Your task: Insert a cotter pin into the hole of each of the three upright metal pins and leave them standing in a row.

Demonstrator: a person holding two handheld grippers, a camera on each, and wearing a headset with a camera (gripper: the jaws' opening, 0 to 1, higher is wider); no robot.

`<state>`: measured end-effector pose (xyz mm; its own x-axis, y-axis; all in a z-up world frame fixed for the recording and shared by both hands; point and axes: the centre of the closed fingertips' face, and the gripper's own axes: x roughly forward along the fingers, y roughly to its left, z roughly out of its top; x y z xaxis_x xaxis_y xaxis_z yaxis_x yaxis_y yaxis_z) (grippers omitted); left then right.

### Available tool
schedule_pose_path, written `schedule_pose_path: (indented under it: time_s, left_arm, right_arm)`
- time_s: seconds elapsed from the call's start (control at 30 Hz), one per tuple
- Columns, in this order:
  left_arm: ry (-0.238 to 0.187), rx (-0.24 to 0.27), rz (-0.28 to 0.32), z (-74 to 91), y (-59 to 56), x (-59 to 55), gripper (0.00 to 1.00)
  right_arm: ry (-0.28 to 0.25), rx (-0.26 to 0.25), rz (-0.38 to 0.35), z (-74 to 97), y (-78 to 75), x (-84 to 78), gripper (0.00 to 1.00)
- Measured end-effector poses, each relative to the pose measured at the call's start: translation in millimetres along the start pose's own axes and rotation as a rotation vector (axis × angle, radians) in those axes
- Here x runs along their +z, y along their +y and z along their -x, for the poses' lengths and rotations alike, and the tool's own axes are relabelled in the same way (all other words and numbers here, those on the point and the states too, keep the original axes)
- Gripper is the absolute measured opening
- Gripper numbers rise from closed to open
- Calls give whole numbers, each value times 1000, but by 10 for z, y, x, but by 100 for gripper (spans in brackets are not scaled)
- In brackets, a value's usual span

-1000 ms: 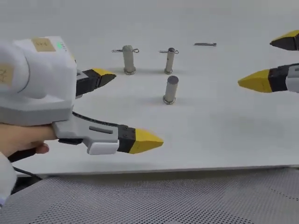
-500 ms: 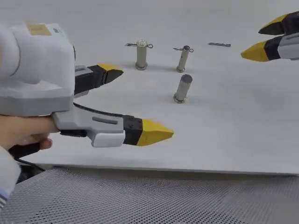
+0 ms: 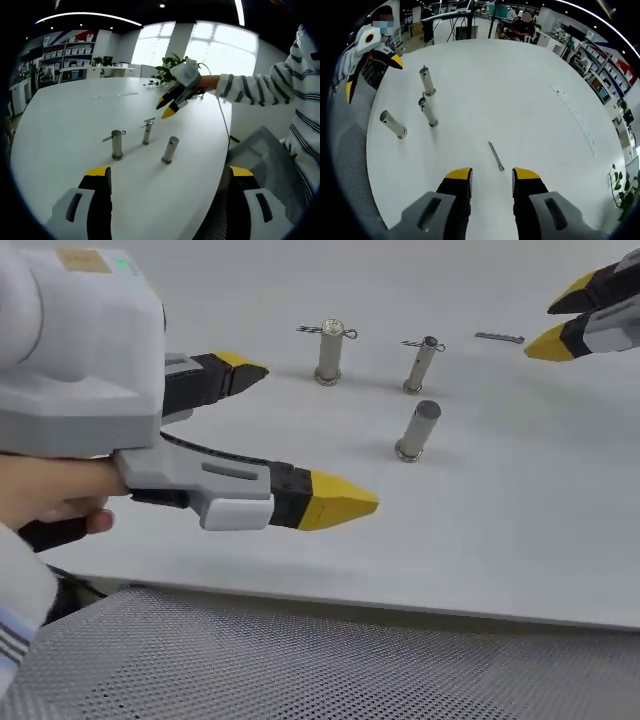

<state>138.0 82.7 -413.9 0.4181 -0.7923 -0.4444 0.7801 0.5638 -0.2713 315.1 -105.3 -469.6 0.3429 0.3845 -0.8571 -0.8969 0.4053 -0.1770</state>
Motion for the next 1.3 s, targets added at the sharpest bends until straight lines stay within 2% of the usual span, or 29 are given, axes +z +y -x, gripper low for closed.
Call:
schedule_pose_path:
  time_s: [0.13,0.2,0.3,0.43,0.63,0.8,1.07,1.3]
  left_arm:
    - [1,-14,14,-8,-20,-20,94]
    - [-15,-19,28,-11,-16,5,93]
    - [-24,-10,36,-17,25,20,92]
    - [-17,-10,34,-25,37,17,92]
    - [-4,-12,37,-54,58,-12,92]
    - [2,-16,36,-77,36,-18,91]
    - [11,-19,51,-107,12,-71,91]
    - [26,-29,61,-128,-32,-75,88]
  right_arm:
    - [21,25,20,-92,-1,-10,20]
    - [15,45,33,-147,-3,5,16]
    - [16,50,20,-210,-39,27,16]
    - [52,63,45,-282,-65,6,12]
    - [72,90,50,-339,-87,47,10]
    - [132,121,110,-362,-52,21,9]
    - [181,170,156,-369,23,15,0]
    - [230,189,185,-376,16,8,0]
